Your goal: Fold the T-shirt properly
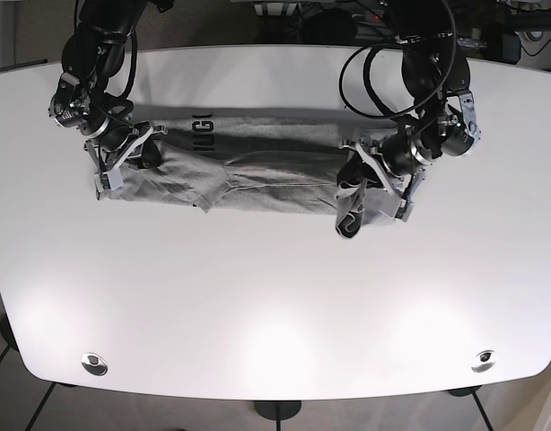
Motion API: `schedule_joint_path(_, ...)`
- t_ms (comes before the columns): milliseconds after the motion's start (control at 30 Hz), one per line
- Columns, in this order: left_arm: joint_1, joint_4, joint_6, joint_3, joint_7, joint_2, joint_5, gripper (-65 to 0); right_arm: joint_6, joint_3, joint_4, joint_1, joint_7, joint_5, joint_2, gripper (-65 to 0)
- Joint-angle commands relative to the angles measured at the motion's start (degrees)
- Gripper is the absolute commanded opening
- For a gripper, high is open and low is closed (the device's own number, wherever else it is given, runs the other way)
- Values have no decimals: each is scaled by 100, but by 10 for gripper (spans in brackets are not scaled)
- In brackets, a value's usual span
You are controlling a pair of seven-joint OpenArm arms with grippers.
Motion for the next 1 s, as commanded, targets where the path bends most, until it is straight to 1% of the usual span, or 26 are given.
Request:
schedule_joint_path(33, -96, -161, 21, 165, -123, -33, -115, -600, -16, -4, 19, 6, -174, -140, 25, -566)
schedule_joint_path(100, -175, -363, 21, 376, -123, -33, -115, -596, -16, -4, 19, 6, -174, -105, 25, -566)
schedule_joint_path(133, -263, -451, 30, 499, -123, -33, -115, -564, -16, -4, 19, 6, -174, -114, 25, -566)
schedule_joint_path(167, -334, -548, 82, 631, -123, -41, -115, -503, -16, -4, 19, 6, -174, -105, 25, -566)
schedule_joint_path(200, -377, -600, 267, 772, -123, -41, -115, -429, -16, -4, 27, 6, -174, -96, 25, -566)
schedule_joint_path(267, -413, -583, 997, 904, -132, -15, -124, -304, -16, -4, 27, 6, -174, -96, 25, -568)
schedule_joint_path(300, -457, -574, 1296, 983, -132, -6, -142, -261, -7, -4, 27, 6, -174, -96, 25, -568)
schedule_joint_path(333, -606, -469, 1480, 1282, -132, 3, -151, -228, 1, -4, 27, 6, -174, -96, 25, -568)
schedule_joint_path(433, -782, -170, 1357, 2090, -123, 29, -159, -225, 1, -4, 27, -3, -174, -96, 25, -568)
schedule_joint_path(467, -870, -47, 1225, 2407, -88, 161, -133, -231, -7, -4, 27, -3, -174, -96, 25, -568)
schedule_joint_path(500, -905, 50, 1093, 2574, -88, 214, -142, -247, -7, -4, 45, 6, -174, -96, 25, -568)
schedule_joint_path(567, -905, 208, 821, 2609, -88, 196, -124, -267, -7, 5, 318, -20, -174, -96, 25, -568)
schedule_joint_path(600, -914, 243, 724, 2460, -88, 170, -115, -267, -7, 5, 493, -29, -182, -87, 16, -564)
schedule_joint_path(633, -949, 279, 654, 2126, -88, 29, -115, -267, 19, 14, 783, -29, -288, -87, 7, -564)
schedule_joint_path(667, -949, 287, 645, 1915, -88, -68, -124, -268, 37, 49, 1021, -3, -437, -43, -63, -564)
schedule_joint_path(700, -940, 287, 636, 1616, -97, -279, -133, -279, 37, 66, 1355, 15, -648, 141, -99, -563)
schedule_joint_path(733, -940, 279, 636, 1449, -114, -428, -133, -296, 19, 84, 1557, 15, -754, 317, -90, -563)
schedule_joint_path(800, -843, 252, 636, 1176, -123, -674, -124, -340, -7, 365, 1821, 15, -956, 748, -90, -556)
schedule_joint_path(833, -782, 243, 636, 1018, -132, -780, -124, -368, -7, 576, 1838, 41, -1106, 959, -90, -523)
schedule_joint_path(867, -720, 208, 636, 789, -132, -885, -115, -415, -7, 946, 1803, 217, -1431, 1240, -90, -430)
schedule_joint_path(933, -650, -3, 539, 534, -132, -1026, -151, -517, -7, 1543, 1610, 393, -1862, 1504, -125, -271)
schedule_joint_path(967, -632, -214, 214, 455, -132, -1114, -142, -582, -7, 1913, 1355, 534, -2073, 1671, -116, -182)
schedule_joint_path(1000, -624, -363, -58, 403, -132, -1175, -133, -603, -7, 2141, 1135, 622, -2169, 1768, -90, -154)
